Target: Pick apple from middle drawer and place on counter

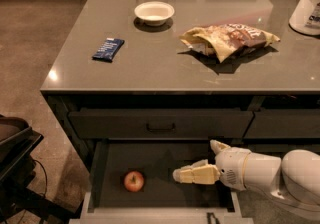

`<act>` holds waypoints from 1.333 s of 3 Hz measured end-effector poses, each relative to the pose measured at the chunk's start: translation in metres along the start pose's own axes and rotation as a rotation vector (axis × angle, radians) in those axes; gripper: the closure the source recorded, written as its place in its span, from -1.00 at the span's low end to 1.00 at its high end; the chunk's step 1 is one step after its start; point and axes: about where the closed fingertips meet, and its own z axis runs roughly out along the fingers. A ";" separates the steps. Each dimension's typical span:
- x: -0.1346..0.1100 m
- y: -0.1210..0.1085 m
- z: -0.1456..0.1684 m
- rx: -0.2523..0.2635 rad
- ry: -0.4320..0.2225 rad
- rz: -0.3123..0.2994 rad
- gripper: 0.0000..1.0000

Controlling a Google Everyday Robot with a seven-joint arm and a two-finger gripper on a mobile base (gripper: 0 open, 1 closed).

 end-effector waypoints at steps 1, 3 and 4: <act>0.000 0.000 0.000 0.000 0.001 -0.001 -1.00; 0.024 0.011 0.025 0.071 -0.035 -0.104 -1.00; 0.057 0.002 0.071 0.063 -0.064 -0.163 -1.00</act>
Offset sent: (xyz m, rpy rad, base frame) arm -0.0129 0.0167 -0.0225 -0.0824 -0.0953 -0.0593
